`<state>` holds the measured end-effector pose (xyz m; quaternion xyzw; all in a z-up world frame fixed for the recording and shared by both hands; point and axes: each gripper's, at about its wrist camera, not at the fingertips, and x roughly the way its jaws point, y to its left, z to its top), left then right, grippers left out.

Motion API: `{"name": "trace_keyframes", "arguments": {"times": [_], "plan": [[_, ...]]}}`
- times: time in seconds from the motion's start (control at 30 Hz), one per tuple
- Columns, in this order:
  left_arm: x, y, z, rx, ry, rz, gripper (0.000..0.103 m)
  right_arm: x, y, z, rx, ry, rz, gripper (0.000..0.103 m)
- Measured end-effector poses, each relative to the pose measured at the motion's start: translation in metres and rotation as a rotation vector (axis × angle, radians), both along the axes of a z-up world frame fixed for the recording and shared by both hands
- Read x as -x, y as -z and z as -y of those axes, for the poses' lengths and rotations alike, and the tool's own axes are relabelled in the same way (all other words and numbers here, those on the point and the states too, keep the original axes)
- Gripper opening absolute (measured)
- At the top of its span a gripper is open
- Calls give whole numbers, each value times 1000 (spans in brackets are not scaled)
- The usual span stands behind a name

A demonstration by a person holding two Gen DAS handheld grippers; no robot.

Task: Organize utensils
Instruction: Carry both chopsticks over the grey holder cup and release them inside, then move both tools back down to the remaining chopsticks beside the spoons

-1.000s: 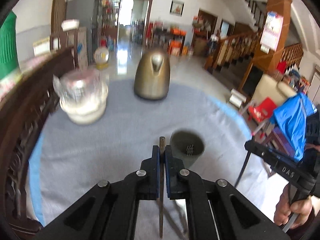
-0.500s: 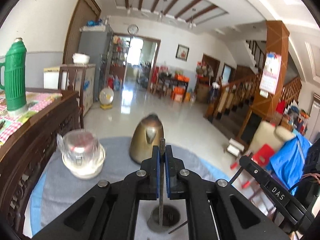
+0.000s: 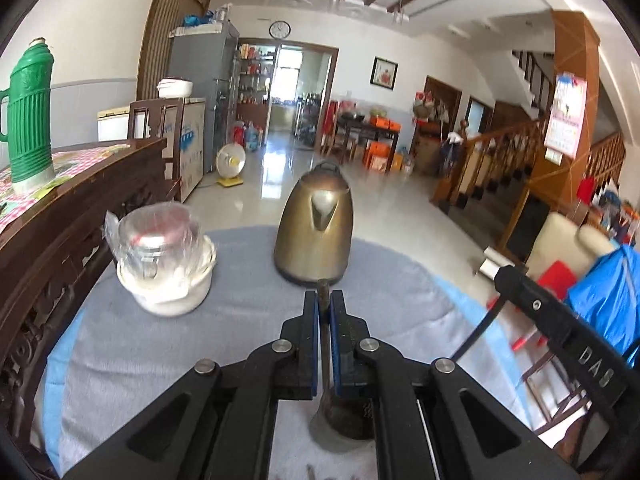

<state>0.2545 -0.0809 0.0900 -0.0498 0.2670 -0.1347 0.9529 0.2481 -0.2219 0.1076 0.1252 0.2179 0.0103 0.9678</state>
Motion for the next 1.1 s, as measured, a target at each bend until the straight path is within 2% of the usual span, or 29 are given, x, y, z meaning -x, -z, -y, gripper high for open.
{"name": "trace_keyframes", "arguments": {"times": [0.03,0.07,0.1,0.13,0.17,0.23,0.27,0.33,0.43,0.53,0.73,1.1], "plan": [[4,1,1,-9,1,3,8,0,5,2,-24,-16,-20,9],[10,3,0,-30,5,10,16,3,9,5,-37,-23,-33,10],[14,4,0,-49,4,17,36,5,14,8,-56,-32,-52,10],[18,4,-1,-72,-2,28,47,11,17,15,-71,-35,-61,13],[25,5,-1,-97,-10,49,59,15,21,20,-90,-37,-66,23],[40,6,-3,-145,-23,101,61,26,26,31,-132,-37,-61,37],[45,7,-3,-170,-27,109,62,31,28,38,-160,-38,-54,51],[55,12,-2,-239,-42,110,64,46,33,52,-216,-36,-22,59],[64,21,-4,-293,-61,94,64,66,41,62,-249,-28,-15,59],[74,31,-8,-307,-69,65,65,83,52,69,-288,-41,-36,59],[100,43,-9,-344,-86,38,65,119,75,65,-262,-54,-100,59],[132,53,-16,-315,-89,-10,65,153,99,41,-205,-104,-189,59]]}}
